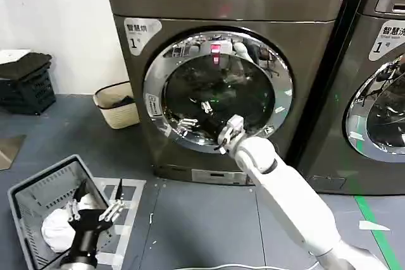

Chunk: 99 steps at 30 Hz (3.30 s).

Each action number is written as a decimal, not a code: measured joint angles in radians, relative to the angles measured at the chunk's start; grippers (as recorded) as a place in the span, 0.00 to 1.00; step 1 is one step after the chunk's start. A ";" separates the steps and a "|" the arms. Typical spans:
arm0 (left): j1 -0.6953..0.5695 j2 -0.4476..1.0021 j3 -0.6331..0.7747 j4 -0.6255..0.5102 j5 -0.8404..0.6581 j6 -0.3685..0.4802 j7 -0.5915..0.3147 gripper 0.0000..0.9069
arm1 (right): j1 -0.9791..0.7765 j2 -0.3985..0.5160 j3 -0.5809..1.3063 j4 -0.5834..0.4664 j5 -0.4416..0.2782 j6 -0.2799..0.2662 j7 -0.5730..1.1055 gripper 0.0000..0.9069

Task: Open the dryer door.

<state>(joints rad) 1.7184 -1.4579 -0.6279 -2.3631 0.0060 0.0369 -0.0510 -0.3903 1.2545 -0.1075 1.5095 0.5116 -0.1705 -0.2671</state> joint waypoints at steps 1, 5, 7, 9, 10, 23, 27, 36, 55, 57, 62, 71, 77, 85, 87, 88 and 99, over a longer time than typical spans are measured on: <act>0.000 0.000 0.000 0.000 0.000 0.000 0.001 1.00 | 0.005 0.003 -0.004 -0.007 0.000 0.000 -0.001 1.00; 0.000 0.000 0.000 0.000 0.000 0.000 0.002 1.00 | 0.022 0.013 -0.022 -0.033 0.000 0.001 -0.006 1.00; 0.000 0.000 0.000 0.000 0.000 0.000 0.002 1.00 | 0.033 0.019 -0.028 -0.048 0.000 0.002 -0.009 1.00; 0.000 0.000 0.001 0.000 0.000 0.000 0.002 1.00 | 0.041 0.024 -0.034 -0.059 0.000 0.004 -0.012 1.00; -0.001 0.000 0.001 0.000 0.000 0.000 0.003 1.00 | 0.045 0.027 -0.037 -0.066 0.000 0.005 -0.014 1.00; 0.005 -0.001 0.000 -0.003 0.000 0.001 0.005 1.00 | 0.097 0.058 -0.075 -0.144 -0.002 0.023 -0.013 1.00; 0.005 -0.002 0.001 -0.003 0.000 0.001 0.005 1.00 | 0.107 0.069 -0.082 -0.167 -0.003 0.027 -0.012 1.00; 0.014 -0.003 0.001 -0.003 0.000 -0.005 0.005 1.00 | 0.134 0.092 -0.100 -0.214 -0.013 0.034 -0.013 1.00; 0.040 -0.005 -0.003 -0.009 -0.003 -0.022 0.004 1.00 | 0.198 0.135 -0.126 -0.314 -0.014 0.056 -0.073 1.00; 0.040 -0.004 -0.005 -0.009 -0.004 -0.022 0.004 1.00 | 0.200 0.132 -0.132 -0.314 -0.001 0.056 -0.096 1.00; 0.037 -0.004 -0.006 -0.007 -0.006 -0.022 0.004 1.00 | 0.195 0.119 -0.141 -0.304 0.033 0.057 -0.166 1.00; 0.024 0.001 -0.015 0.010 -0.017 -0.022 0.006 1.00 | 0.187 0.088 -0.153 -0.283 0.091 0.091 -0.285 1.00; 0.010 0.006 -0.028 0.018 -0.030 -0.018 0.010 1.00 | 0.184 0.062 -0.167 -0.275 0.133 0.130 -0.354 1.00; -0.029 0.038 -0.074 0.053 -0.132 -0.015 0.086 1.00 | 0.170 0.010 -0.182 -0.232 0.200 0.123 -0.451 1.00; -0.043 0.056 -0.091 0.066 -0.170 -0.020 0.112 1.00 | 0.170 -0.007 -0.188 -0.220 0.211 0.122 -0.474 1.00; -0.048 0.063 -0.098 0.070 -0.185 -0.021 0.119 1.00 | 0.170 -0.016 -0.190 -0.214 0.216 0.121 -0.484 1.00; -0.126 0.157 -0.159 0.128 -0.277 -0.017 0.173 1.00 | 0.166 -0.104 -0.217 -0.150 0.271 0.117 -0.569 1.00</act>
<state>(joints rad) 1.5923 -1.3010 -0.7869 -2.2350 -0.2714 0.0198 0.1218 -0.2246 1.1506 -0.3241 1.3593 0.7823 -0.0534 -0.8356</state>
